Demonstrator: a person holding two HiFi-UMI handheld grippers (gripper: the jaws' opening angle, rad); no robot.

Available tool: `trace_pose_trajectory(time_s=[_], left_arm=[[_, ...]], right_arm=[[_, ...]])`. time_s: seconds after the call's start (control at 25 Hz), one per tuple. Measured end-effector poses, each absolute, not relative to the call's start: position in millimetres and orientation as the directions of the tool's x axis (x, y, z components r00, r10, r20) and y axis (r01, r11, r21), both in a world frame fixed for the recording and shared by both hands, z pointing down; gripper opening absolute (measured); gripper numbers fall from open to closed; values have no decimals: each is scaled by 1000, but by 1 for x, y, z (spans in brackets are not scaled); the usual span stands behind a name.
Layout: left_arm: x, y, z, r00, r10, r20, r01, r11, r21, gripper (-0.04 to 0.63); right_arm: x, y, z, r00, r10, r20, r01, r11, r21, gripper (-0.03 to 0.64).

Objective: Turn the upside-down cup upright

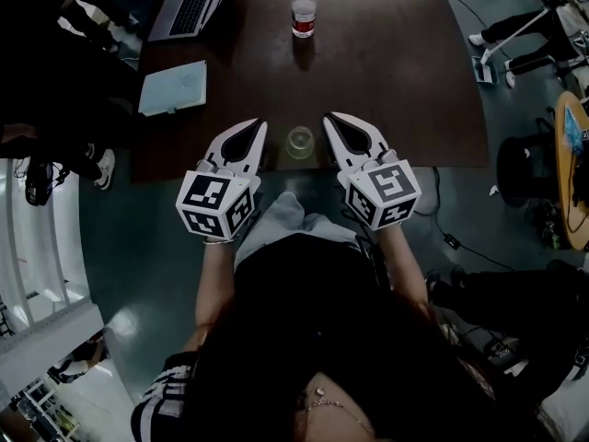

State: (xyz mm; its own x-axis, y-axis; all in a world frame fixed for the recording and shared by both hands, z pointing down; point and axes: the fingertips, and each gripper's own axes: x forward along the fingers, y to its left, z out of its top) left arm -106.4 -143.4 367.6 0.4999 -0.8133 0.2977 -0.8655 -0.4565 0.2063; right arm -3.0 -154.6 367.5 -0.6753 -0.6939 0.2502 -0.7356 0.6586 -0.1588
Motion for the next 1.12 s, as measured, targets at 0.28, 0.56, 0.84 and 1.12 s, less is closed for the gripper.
trace_pose_trajectory(time_s=[0.28,0.56,0.84,1.12], left_arm=[[-106,-143,364,498,-820,282,-865,-448,226,3],[-108,-142,363,498,-825,269,-862,-438,254,3],[-113,-147,363,493,-833,249,-860,-424,284,3],[-111,-149,362,498,-837,229,-853,-425,303,3]], right_arm=[[-5,-154,369,-664,-695,276,-743,656,-134,17],[-4,-152,370,-646,-705,294,-754,650,-96,15],[-5,-155,372,-648,-699,303,-750,656,-91,15],[-3,-154,374,-651,-695,306,-746,660,-88,17]])
